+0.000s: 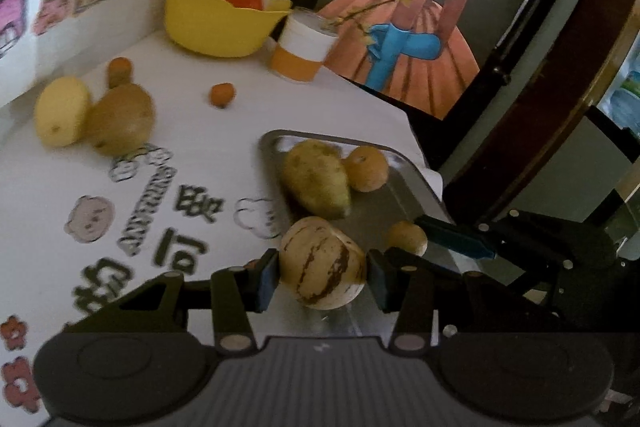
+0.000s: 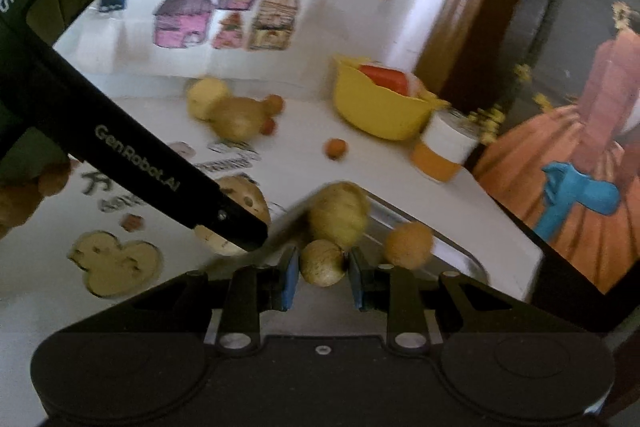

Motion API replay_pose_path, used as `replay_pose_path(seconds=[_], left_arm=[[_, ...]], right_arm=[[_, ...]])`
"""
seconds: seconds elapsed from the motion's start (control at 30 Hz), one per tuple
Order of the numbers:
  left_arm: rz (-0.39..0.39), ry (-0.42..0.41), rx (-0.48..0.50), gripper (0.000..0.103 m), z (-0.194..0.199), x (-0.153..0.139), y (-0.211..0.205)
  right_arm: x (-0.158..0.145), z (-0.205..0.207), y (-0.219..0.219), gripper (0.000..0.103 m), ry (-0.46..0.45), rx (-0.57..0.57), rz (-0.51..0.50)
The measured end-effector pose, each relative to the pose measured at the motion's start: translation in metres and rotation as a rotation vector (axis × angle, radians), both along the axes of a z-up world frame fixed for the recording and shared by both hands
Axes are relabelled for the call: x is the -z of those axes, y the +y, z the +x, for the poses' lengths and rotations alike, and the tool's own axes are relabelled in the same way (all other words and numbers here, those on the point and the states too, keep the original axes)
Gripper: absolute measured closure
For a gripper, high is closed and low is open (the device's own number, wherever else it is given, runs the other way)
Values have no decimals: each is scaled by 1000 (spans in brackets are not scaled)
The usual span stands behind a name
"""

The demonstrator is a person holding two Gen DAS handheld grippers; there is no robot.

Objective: Organize fruits
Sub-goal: 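Lower the potato and pepino onto the metal tray while both tools open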

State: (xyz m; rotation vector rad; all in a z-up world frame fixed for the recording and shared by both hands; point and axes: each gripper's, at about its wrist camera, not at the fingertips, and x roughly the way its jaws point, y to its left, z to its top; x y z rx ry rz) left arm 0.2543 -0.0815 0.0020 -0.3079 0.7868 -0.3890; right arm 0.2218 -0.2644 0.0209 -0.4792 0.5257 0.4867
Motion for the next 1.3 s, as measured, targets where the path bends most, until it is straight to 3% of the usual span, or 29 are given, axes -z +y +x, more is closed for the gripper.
replay_pose_path(seconds=[0.23,0.47,0.97,1.07,1.17,1.3], left_arm=[[16,15,15,53,20,9,-29],[54,26,13,52,29,16,-41],[84,36,18,51,32,18,-46],[89,43,25,51,31,17,-46],[90,34,32,42,29,12,-45],[72,11,16,31,18,-1,-39]], right_arm=[[13,31,-27,75,6,41,-18],[25,59,-37,75,47,60,33],[33,69,-34,74,76,42,8],[31,66,-35,62,67,55,21],[25,60,-40,55,63,79,34],[9,43,-52,36,28,125,42]])
